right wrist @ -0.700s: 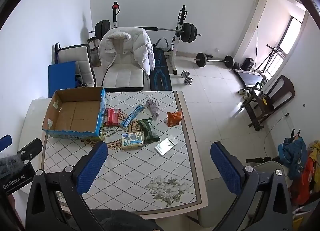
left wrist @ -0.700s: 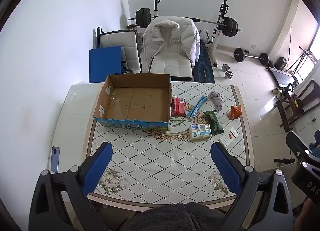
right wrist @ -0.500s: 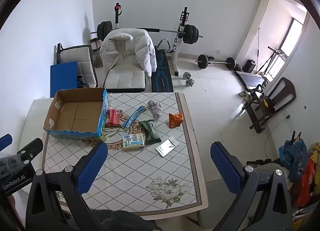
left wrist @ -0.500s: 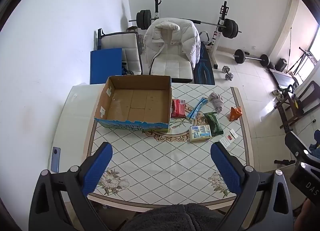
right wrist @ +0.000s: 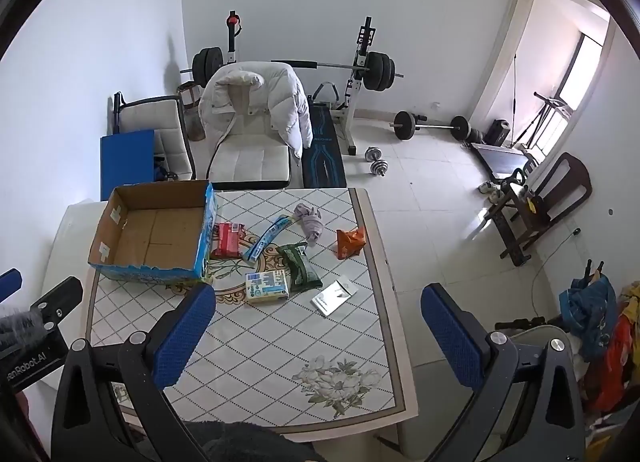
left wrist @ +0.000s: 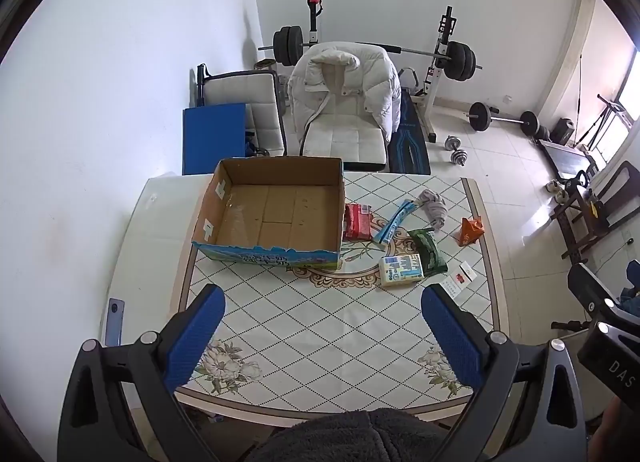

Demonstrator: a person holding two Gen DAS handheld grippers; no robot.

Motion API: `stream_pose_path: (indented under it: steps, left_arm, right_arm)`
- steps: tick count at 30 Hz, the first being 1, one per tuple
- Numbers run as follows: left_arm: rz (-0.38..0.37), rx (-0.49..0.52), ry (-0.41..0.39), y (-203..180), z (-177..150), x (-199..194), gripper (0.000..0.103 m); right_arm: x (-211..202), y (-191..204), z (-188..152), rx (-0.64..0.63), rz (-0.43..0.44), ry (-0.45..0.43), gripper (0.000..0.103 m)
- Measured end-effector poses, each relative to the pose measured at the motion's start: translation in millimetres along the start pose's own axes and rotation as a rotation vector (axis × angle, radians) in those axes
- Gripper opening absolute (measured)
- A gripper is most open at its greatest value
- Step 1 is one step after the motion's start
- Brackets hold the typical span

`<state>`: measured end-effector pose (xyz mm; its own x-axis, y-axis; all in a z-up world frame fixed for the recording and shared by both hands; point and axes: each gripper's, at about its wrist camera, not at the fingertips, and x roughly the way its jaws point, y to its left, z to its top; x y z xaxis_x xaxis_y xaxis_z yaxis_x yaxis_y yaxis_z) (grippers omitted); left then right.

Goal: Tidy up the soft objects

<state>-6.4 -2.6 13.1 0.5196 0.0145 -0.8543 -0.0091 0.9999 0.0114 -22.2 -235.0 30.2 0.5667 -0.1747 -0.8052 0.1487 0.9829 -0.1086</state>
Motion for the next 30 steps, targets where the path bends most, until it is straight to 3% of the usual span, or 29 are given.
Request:
stream_pose_path:
  steps: [30]
  left_arm:
    - [0.004,0.019,-0.033,1.1,3.3,-7.1,0.101]
  right_arm:
    - [-0.1,0.0,-2.2,0.020,-0.018,-0.018,0.103]
